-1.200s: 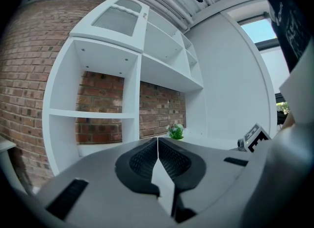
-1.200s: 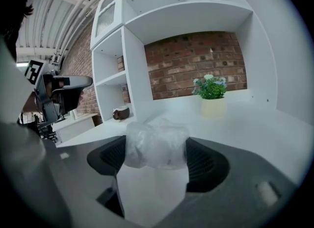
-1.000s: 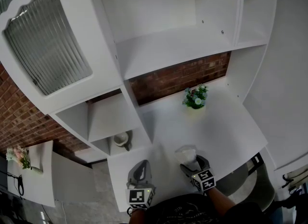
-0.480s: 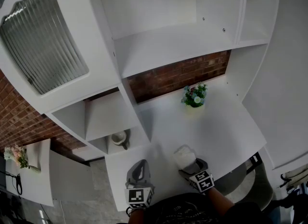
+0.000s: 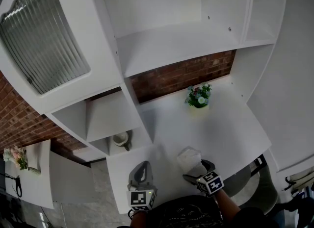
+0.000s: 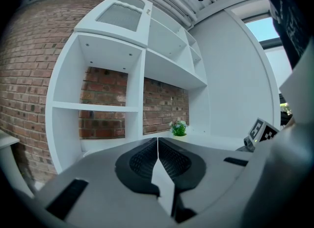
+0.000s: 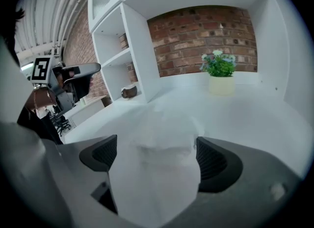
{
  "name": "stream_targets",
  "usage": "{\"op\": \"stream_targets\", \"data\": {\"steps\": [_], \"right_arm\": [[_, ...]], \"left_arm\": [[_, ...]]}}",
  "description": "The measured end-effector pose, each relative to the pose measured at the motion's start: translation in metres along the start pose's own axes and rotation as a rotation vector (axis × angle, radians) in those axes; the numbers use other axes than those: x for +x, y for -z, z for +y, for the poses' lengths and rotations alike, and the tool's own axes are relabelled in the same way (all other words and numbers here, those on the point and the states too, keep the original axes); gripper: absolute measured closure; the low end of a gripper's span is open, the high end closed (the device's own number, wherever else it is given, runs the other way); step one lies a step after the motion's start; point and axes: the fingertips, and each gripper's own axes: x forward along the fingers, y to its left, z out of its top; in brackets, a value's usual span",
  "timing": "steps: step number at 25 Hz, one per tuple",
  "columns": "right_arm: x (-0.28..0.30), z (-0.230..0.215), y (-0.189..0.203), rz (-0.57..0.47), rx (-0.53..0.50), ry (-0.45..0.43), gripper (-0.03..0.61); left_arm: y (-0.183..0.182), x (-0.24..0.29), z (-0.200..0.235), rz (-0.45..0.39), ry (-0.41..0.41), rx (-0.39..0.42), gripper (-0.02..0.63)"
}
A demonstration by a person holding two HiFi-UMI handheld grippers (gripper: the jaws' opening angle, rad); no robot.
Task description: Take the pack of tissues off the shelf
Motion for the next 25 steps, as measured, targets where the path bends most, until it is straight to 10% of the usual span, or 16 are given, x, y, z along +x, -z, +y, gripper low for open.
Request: {"op": "stream_targets", "data": {"steps": [15, 25], "right_arm": [[-0.068, -0.012, -0.08, -0.302, -0.061, 0.087, 0.109], [-0.073, -0.004, -0.092, -0.365, -0.116, 0.145, 0.455]], "left_arm": [[-0.002, -0.001, 0.0, -0.011, -0.003, -0.03, 0.601], [0.0, -0.002, -0.005, -0.01, 0.005, -0.03, 0.603]]}}
